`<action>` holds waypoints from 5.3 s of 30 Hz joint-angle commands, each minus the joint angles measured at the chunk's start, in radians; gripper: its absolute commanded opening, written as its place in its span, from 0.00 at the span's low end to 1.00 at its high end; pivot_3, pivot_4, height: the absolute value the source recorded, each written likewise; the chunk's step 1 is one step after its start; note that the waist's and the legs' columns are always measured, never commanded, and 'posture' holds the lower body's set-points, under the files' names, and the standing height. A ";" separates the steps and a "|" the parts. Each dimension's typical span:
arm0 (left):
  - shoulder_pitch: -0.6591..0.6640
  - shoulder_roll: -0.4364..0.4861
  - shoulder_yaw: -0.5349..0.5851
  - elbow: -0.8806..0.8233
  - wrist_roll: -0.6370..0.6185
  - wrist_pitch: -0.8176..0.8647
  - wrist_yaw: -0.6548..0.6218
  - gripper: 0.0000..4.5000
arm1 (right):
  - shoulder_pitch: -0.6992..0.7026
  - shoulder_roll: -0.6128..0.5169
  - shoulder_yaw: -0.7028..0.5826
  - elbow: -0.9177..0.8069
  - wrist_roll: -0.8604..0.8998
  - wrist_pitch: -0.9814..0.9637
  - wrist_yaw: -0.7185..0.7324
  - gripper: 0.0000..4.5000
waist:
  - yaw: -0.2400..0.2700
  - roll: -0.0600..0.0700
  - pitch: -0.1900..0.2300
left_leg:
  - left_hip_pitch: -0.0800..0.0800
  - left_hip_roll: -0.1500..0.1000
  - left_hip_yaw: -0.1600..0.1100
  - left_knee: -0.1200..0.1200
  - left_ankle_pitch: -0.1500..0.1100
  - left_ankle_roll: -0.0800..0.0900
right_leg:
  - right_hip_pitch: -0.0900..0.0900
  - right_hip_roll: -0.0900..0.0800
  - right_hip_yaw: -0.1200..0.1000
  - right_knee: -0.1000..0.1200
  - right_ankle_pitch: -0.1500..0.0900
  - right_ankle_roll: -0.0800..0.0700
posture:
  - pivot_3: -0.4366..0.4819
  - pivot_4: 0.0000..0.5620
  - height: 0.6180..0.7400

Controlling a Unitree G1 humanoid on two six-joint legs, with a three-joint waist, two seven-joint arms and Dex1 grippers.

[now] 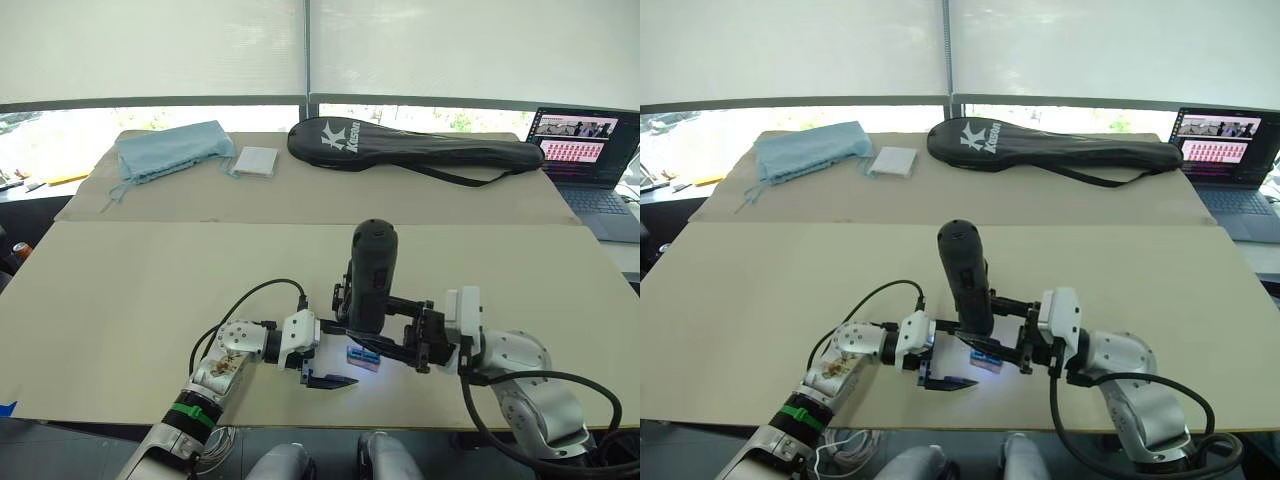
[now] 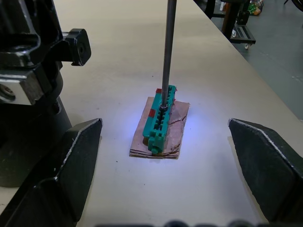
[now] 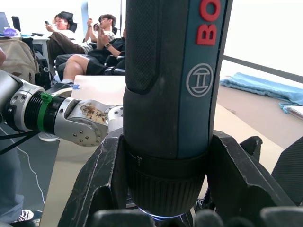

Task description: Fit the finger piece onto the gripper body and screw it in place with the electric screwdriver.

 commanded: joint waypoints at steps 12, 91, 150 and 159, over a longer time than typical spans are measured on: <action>0.034 0.020 -0.020 -0.004 0.007 0.052 0.003 1.00 | 0.029 0.015 0.019 -0.006 -0.035 -0.084 -0.033 0.43 | -0.004 0.000 0.000 | 0.000 0.000 0.000 0.000 0.000 0.000 | 0.000 0.000 0.000 0.000 0.000 0.000 | 0.48 0.27 1.00; -0.059 -0.047 0.091 0.028 0.008 0.090 0.254 1.00 | -0.122 -0.175 -0.203 -0.322 0.302 0.183 -0.246 0.43 | -0.024 -0.002 0.004 | -0.002 0.000 0.000 -0.001 0.000 -0.001 | -0.003 0.000 0.000 0.000 0.000 0.000 | 0.48 0.27 1.00; -0.139 0.012 0.179 0.205 -0.021 -0.001 0.082 0.99 | -0.072 -0.203 -0.219 -0.350 0.317 0.195 -0.246 0.43 | -0.033 -0.002 0.004 | -0.002 0.002 0.000 0.001 0.001 -0.001 | -0.003 0.001 0.001 0.002 0.000 0.000 | 0.48 0.27 1.00; -0.021 -0.017 0.143 -0.048 -0.010 0.148 0.207 0.99 | -0.085 -0.201 -0.210 -0.339 0.313 0.195 -0.246 0.43 | -0.021 -0.002 0.004 | -0.002 0.001 0.000 0.001 0.000 -0.001 | -0.003 0.000 0.001 0.001 0.000 0.000 | 0.48 0.27 1.00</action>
